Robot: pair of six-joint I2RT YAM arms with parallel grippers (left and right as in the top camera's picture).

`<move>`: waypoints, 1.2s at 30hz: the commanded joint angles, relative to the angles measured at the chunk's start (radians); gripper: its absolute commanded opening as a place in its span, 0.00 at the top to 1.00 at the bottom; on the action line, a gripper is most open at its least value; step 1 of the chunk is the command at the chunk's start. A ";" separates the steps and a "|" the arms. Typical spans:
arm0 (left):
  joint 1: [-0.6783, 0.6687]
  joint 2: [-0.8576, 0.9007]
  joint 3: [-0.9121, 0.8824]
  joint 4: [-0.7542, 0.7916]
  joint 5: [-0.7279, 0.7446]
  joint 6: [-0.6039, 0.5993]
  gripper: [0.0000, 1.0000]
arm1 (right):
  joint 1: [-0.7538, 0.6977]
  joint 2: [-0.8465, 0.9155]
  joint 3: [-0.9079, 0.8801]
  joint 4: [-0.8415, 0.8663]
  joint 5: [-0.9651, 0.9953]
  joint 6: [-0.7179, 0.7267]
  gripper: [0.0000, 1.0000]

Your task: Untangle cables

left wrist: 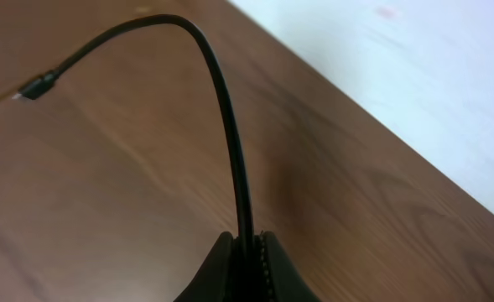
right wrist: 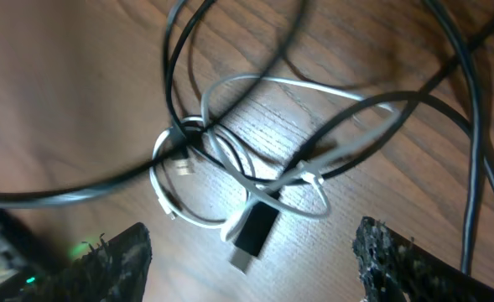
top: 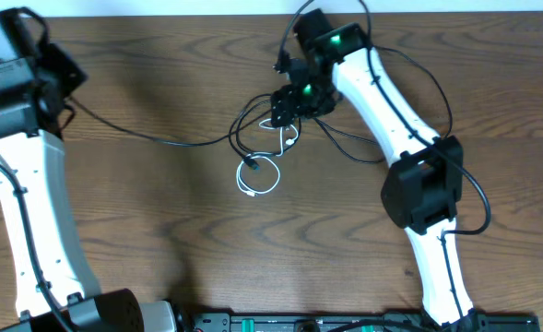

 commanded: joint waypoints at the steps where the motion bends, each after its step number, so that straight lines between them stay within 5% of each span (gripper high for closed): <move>1: 0.067 0.011 0.007 0.013 -0.042 -0.034 0.93 | 0.039 -0.047 0.002 0.017 0.117 0.048 0.23; 6: 0.114 0.015 0.007 0.019 -0.023 -0.034 0.92 | 0.059 -0.045 0.002 0.027 0.190 0.105 0.23; 10: 0.151 0.020 0.007 0.042 -0.022 -0.034 0.93 | 0.065 -0.045 0.002 0.024 0.264 0.352 0.31; 14: 0.153 0.034 0.007 0.039 -0.022 -0.034 0.92 | 0.096 -0.053 0.003 0.038 0.288 0.434 0.33; 22: 0.153 0.060 0.006 0.038 0.026 -0.034 0.92 | 0.203 -0.098 0.003 0.021 0.448 0.545 0.16; 25: 0.152 0.061 0.006 0.026 0.060 -0.034 0.93 | 0.225 -0.095 0.001 0.021 0.455 0.598 0.01; 32: 0.141 0.061 0.006 -0.042 0.094 -0.029 0.93 | 0.258 -0.071 -0.001 0.016 0.450 0.652 0.01; 36: 0.126 0.065 0.001 -0.047 0.241 0.033 0.93 | 0.266 -0.053 -0.005 0.011 0.447 0.648 0.01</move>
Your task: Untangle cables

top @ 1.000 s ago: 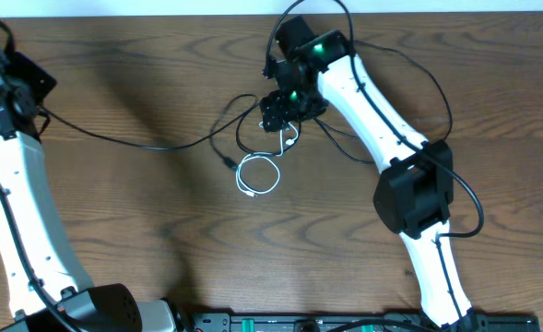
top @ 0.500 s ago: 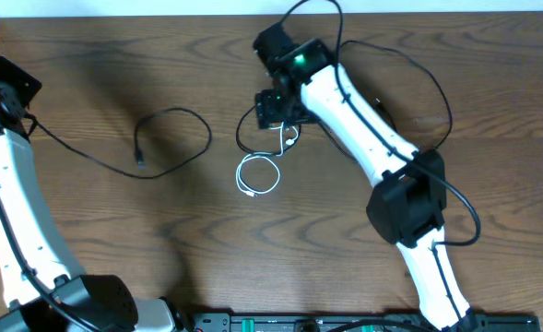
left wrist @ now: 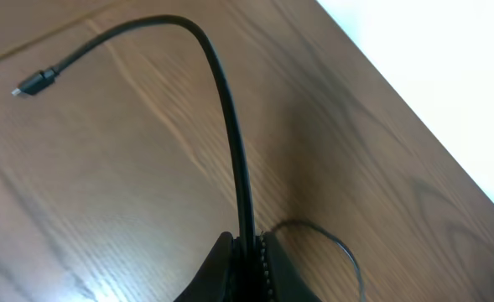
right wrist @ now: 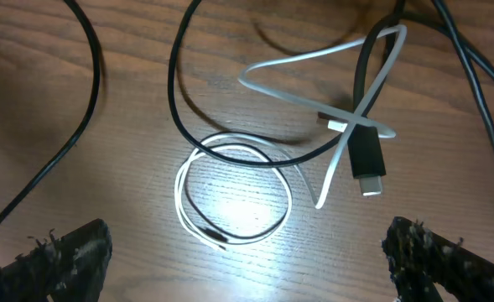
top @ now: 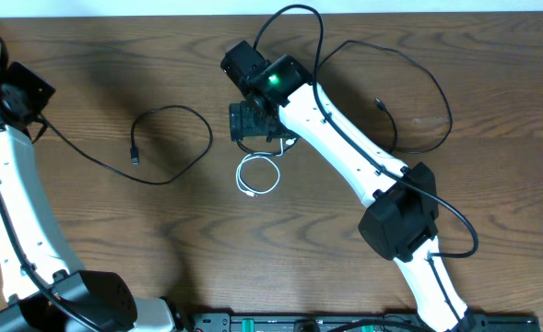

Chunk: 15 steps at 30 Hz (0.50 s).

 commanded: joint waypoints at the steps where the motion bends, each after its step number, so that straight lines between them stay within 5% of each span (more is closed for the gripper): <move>1: -0.023 0.009 0.000 -0.002 0.169 0.069 0.93 | 0.014 0.016 -0.005 0.011 0.019 0.003 0.01; 7: -0.092 0.011 0.000 0.014 0.368 0.174 0.93 | 0.003 0.001 -0.003 0.093 -0.076 -0.187 0.01; 15: -0.175 0.011 0.001 0.217 0.750 0.078 0.92 | -0.090 -0.113 -0.001 0.209 -0.483 -0.651 0.02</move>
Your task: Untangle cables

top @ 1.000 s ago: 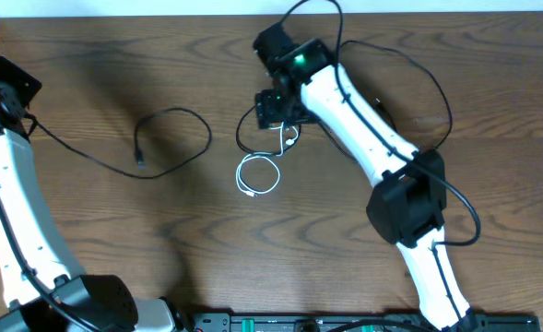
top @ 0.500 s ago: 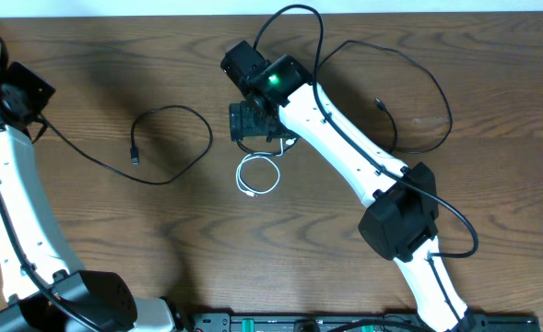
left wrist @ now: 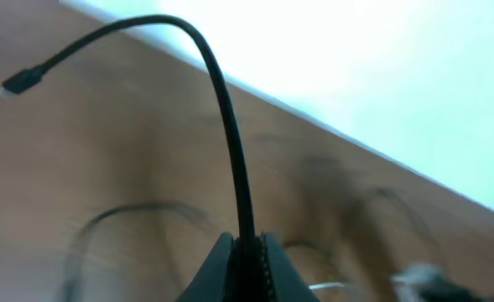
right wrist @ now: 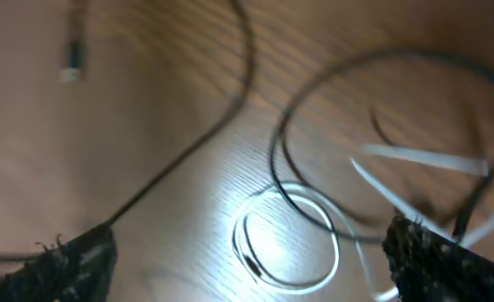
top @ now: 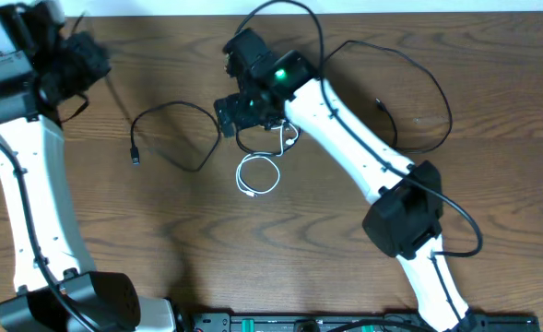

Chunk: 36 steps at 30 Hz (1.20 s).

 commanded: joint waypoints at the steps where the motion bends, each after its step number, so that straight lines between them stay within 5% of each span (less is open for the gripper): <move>1: -0.019 0.006 0.001 0.096 0.265 -0.096 0.93 | -0.052 -0.105 -0.001 0.028 -0.284 -0.330 0.01; 5: -0.019 0.006 0.001 0.299 0.370 -0.327 0.92 | -0.077 -0.112 -0.001 0.031 -0.437 -0.533 0.01; 11: -0.020 0.006 0.001 0.469 0.411 -0.502 0.92 | -0.077 -0.100 -0.001 0.058 -0.632 -0.693 0.01; 23: -0.063 0.006 0.001 0.468 0.430 -0.512 0.93 | -0.063 -0.066 -0.001 0.202 -0.637 -0.686 0.02; 36: -0.069 0.005 0.001 0.468 0.434 -0.512 0.93 | -0.045 0.005 -0.002 0.303 -0.645 -0.629 0.16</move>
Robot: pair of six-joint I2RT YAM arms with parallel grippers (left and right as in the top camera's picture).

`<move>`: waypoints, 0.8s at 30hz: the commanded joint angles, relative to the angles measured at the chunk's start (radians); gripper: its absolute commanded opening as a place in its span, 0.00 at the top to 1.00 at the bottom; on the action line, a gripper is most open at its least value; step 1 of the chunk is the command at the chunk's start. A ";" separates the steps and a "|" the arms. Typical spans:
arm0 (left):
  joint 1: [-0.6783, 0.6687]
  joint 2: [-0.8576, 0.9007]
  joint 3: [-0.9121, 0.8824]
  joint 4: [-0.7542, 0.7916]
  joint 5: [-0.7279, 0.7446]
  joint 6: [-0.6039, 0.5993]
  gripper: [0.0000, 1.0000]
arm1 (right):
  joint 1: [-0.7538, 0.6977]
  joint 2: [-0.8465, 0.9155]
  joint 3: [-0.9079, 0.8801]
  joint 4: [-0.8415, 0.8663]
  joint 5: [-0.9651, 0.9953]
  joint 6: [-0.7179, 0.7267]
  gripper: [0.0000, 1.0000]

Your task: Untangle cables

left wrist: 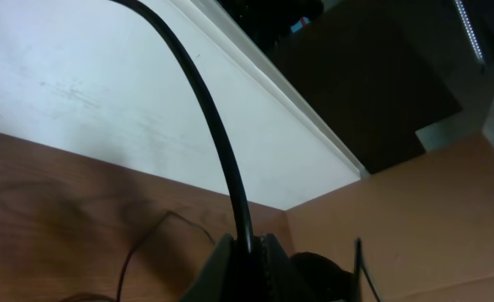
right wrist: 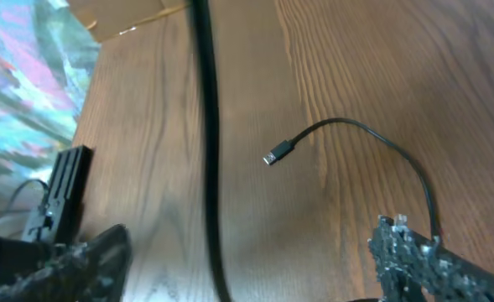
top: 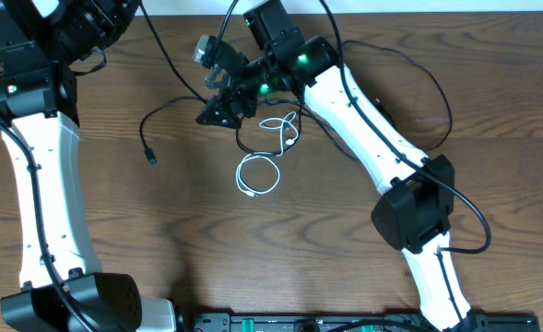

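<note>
My left gripper [left wrist: 245,253] is shut on a thin black cable [left wrist: 203,109] and is held high at the table's far left corner [top: 114,17]. From there the black cable [top: 174,65] slopes down toward the middle, and its plug end [top: 150,157] lies on the wood. My right gripper [top: 218,83] is open and tilted leftward, with the black cable [right wrist: 206,151] running between its fingers [right wrist: 418,260], apart from both. The white cable [top: 259,175] lies coiled just below it, with a loose loop [top: 287,124] beside it.
A second black cable [top: 428,88] loops across the table's right half, its end [top: 380,104] lying free. The table's far edge and a white wall [left wrist: 104,92] lie behind the left gripper. A black rail [top: 345,323] runs along the near edge.
My left gripper has moved right and up, still shut on the black cable, and now faces the wall. My right gripper has tilted to the left, and the black cable now passes between its open fingers.
First the black cable ran taut from my shut left gripper into the knot with the white cable, under my open right gripper. Later it lay loose on the left, apart from the white coil. Now the left gripper holds it higher.
</note>
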 commanded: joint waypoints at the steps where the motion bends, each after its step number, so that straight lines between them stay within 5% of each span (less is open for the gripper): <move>1: 0.001 0.003 0.003 0.008 0.017 -0.009 0.93 | 0.021 0.005 0.002 0.035 -0.028 0.032 0.18; 11: 0.001 0.003 0.003 0.008 0.016 -0.009 0.92 | 0.039 0.023 0.002 0.118 -0.029 0.193 0.50; 12: 0.001 0.004 0.003 0.008 0.016 -0.009 0.92 | 0.039 0.023 0.002 0.118 -0.029 0.200 0.57; 14: 0.001 0.004 0.003 0.008 0.016 -0.008 0.93 | 0.038 0.023 0.002 0.119 -0.029 0.235 0.91; 15: 0.001 0.004 0.003 0.008 0.016 -0.008 0.93 | 0.038 0.023 0.002 0.119 -0.029 0.264 0.99; 24: 0.002 0.004 0.003 0.006 0.016 0.003 0.92 | 0.011 0.010 0.002 0.144 -0.195 0.386 0.99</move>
